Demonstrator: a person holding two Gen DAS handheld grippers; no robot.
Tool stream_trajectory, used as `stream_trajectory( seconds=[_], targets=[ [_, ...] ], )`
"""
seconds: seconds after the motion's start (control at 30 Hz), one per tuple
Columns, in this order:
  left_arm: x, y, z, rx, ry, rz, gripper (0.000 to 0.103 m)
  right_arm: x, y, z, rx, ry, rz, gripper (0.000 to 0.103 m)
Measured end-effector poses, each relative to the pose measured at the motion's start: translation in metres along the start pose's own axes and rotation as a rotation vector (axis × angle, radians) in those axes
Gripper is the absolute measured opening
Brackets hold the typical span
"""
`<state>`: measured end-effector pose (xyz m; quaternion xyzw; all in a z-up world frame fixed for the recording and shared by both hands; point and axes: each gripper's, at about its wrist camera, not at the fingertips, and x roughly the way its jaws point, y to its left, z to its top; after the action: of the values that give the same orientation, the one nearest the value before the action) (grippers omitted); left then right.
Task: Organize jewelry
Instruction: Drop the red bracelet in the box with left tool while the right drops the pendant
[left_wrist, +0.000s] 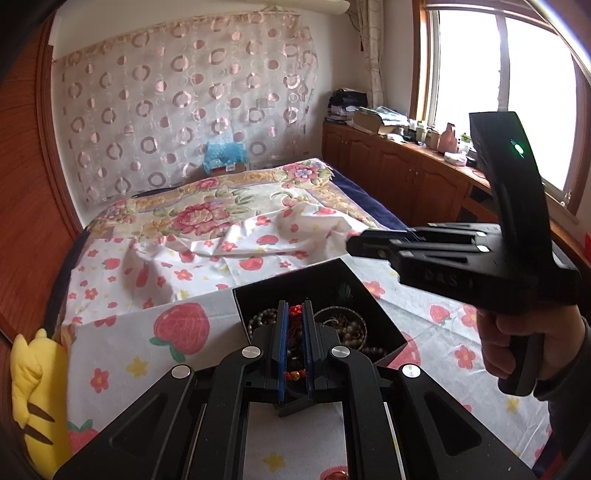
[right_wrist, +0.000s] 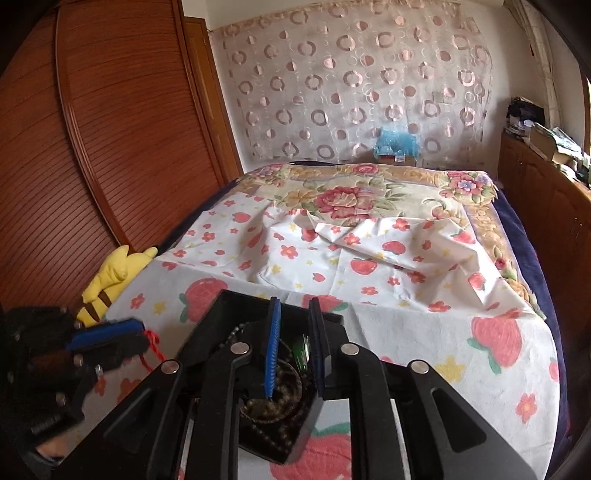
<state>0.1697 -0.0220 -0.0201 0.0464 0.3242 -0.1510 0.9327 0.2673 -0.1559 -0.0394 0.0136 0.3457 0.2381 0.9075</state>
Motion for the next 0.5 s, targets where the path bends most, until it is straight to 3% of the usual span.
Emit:
stream_trajectory(
  seconds=[0.37,0.5],
  targets=[
    [0.012,-0.004,0.004,-0.002,0.015,-0.01,0.008,-0.041,-0.01,-0.046,-0.063,0.005,-0.037,0.018],
    [0.011,-0.014,0.002,0.011,0.007,0.006,0.035,-0.054,-0.015,-0.061,-0.043,-0.005,-0.025,0.018]
  ],
)
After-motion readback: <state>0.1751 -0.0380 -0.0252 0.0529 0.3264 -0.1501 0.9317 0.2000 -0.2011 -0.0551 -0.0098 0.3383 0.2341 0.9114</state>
